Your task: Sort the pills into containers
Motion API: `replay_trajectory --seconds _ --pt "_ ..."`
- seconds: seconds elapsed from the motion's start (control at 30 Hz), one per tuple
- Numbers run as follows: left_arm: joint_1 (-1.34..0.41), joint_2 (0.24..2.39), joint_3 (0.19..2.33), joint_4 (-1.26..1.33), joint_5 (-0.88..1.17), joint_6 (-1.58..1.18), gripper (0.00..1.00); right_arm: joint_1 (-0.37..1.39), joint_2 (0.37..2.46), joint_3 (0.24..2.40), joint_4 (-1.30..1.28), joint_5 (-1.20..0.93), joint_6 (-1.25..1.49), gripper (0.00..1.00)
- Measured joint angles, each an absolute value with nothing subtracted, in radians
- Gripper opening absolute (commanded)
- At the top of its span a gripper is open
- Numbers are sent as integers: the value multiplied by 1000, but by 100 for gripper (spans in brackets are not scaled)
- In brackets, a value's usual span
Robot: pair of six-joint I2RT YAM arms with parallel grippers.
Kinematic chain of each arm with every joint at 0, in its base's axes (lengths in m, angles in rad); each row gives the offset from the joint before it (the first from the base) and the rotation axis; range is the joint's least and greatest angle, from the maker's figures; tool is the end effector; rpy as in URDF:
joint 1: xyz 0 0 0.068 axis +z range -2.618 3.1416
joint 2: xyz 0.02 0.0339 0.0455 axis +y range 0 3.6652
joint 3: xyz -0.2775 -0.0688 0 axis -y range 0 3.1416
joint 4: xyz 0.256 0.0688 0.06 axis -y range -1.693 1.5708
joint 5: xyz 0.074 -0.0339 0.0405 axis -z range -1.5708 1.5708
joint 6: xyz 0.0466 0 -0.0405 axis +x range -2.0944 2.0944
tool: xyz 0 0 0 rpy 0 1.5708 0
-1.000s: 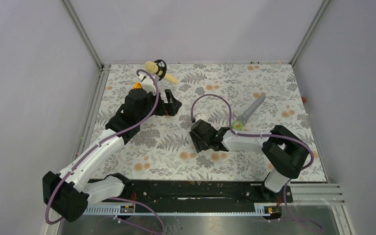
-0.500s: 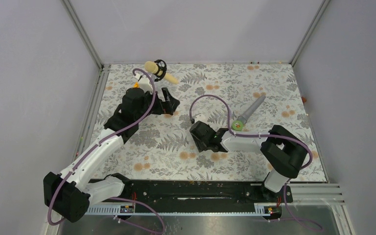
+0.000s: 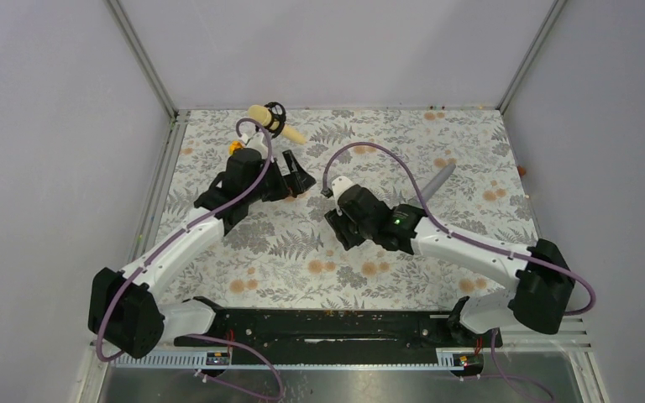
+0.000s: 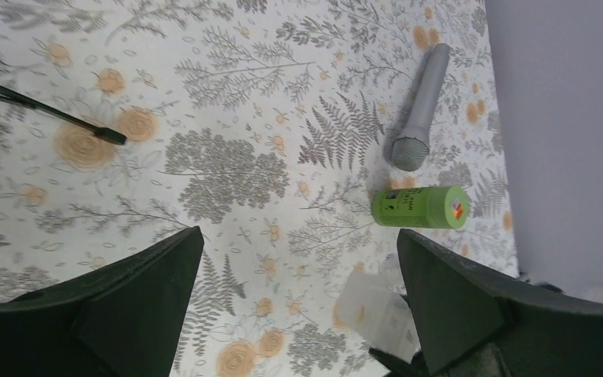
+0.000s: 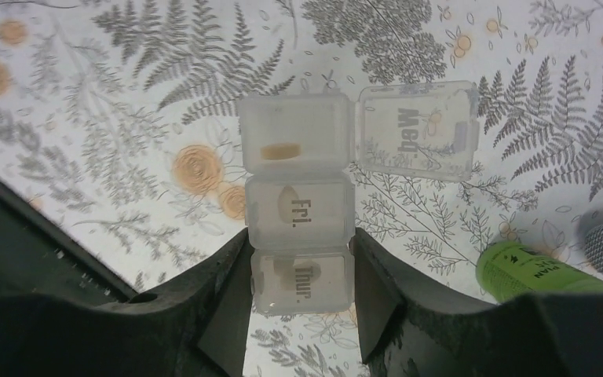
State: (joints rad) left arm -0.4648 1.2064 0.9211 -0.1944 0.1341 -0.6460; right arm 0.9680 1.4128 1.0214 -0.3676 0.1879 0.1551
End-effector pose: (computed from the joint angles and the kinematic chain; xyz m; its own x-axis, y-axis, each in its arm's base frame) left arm 0.2567 -0.1357 0.3028 -0.6607 -0.3361 -0.6712 0.1910 0.7895 -0.5833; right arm 0.1902 0.2609 0.2629 -0.4986 -0.4568 -0.7367 -0.6634 0.7482 -0.0149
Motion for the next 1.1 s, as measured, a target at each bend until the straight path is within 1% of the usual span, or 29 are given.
replay_trajectory --seconds 0.17,0.37,0.67,0.87,1.1 --pt "-465 1281 966 -215 217 -724 96 969 1354 1108 -480 120 86 35" --pt "-477 1341 1039 -245 319 -743 96 969 1329 1198 -586 87 1 35" --pt "-514 1454 1095 -247 471 -741 90 969 1345 1311 -673 29 -93 35" --pt "-515 1459 1096 -216 539 -735 88 969 1375 1336 -713 26 -101 35" --pt "-515 1381 1040 -109 591 -734 86 968 1406 1368 -732 44 -91 35"
